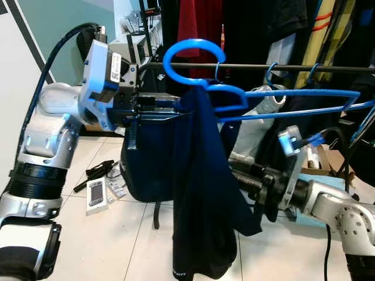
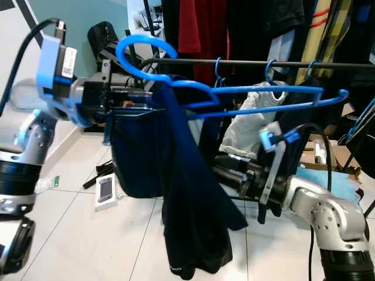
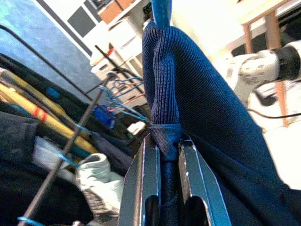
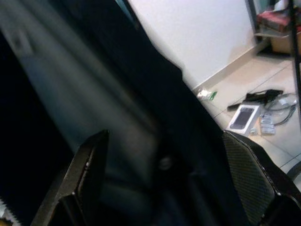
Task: Hang hanger
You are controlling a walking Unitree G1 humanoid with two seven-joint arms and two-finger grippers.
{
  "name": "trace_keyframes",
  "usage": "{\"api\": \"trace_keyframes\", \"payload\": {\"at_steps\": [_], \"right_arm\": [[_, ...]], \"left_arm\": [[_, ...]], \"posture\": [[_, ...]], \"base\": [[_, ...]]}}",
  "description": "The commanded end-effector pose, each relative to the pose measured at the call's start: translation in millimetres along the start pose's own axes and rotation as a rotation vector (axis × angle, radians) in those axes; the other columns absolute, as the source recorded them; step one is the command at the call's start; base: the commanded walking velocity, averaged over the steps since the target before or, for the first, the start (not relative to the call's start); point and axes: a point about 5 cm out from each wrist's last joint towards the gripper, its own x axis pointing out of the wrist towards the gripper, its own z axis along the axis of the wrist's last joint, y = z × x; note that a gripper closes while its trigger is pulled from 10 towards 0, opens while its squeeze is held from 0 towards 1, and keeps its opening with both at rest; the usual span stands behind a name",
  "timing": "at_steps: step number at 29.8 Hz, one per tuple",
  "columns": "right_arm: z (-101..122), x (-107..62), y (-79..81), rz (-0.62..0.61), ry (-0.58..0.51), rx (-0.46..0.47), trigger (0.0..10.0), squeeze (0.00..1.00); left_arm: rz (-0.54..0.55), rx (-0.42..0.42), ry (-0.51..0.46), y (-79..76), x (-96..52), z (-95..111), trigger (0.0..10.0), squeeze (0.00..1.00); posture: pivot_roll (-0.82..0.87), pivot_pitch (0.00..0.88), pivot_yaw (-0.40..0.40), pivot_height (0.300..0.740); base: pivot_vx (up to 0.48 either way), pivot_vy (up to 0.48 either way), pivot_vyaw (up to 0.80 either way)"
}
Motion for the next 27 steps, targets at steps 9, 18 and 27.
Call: {"api": "trace_keyframes", "payload": {"at_steps": [9,18,27], "right_arm": [[-15.4,-5.5,-5.7,-0.14,0.224,-0.022,10.0,0.0],[-10.2,-30.5,-22.9,-0.35,0.329,-0.081,10.0,0.0],[-14.9,-41.1,-26.4,-0.388,0.375,-0.079,10.0,0.0]], "left_arm": [[0.117,0.1,-0.009,13.6,4.1,5.6,0.0,0.0],[0.172,0.138,0.036,20.8,-4.7,4.4,0.0,0.0],[0.196,0.154,0.039,23.2,-7.6,4.7,0.0,0.0]], "posture": [[-0.12,0.0,0.065,0.74],[-0.13,0.0,0.063,0.74],[-0.13,0.0,0.057,0.74]], "base": [[0.0,0.0,0.0],[0.0,0.0,0.0],[0.0,0.0,0.0]]}}
